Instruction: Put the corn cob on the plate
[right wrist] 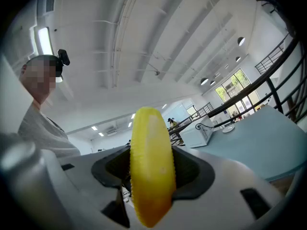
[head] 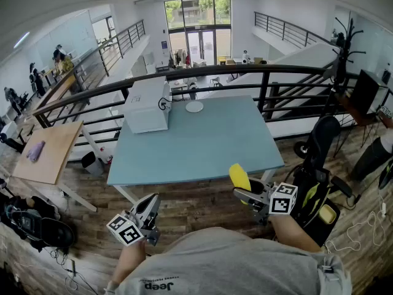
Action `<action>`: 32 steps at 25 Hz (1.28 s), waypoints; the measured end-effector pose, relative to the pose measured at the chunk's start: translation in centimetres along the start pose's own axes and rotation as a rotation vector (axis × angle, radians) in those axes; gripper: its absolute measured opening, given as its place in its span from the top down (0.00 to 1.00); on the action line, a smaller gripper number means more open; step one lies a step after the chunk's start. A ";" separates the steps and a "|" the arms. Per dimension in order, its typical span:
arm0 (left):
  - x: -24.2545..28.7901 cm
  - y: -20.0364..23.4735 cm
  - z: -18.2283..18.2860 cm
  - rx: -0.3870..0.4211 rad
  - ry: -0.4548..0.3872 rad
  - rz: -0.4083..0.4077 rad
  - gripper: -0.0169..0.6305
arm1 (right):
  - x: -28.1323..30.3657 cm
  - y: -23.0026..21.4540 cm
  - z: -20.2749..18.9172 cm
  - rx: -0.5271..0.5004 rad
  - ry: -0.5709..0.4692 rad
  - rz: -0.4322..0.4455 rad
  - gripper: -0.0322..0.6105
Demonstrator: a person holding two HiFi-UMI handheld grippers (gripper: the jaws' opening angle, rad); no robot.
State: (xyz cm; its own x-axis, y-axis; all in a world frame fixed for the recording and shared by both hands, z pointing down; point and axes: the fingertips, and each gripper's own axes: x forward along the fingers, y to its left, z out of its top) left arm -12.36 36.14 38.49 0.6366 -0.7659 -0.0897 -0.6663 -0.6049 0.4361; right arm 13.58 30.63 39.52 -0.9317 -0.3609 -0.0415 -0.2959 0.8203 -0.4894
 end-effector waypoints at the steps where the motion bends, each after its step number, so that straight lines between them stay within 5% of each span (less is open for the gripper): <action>1: 0.1 0.0 0.2 0.009 0.000 -0.002 0.96 | 0.1 0.0 0.0 -0.002 -0.002 -0.001 0.55; 32: 9.4 -6.3 -3.2 0.044 0.043 -0.010 0.96 | -8.2 -3.5 2.8 -0.031 0.019 0.064 0.55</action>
State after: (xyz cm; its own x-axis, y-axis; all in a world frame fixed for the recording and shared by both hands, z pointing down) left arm -0.95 33.48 37.82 0.6587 -0.7504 -0.0550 -0.6756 -0.6220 0.3959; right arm 22.90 29.46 39.14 -0.9529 -0.2984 -0.0550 -0.2413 0.8551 -0.4589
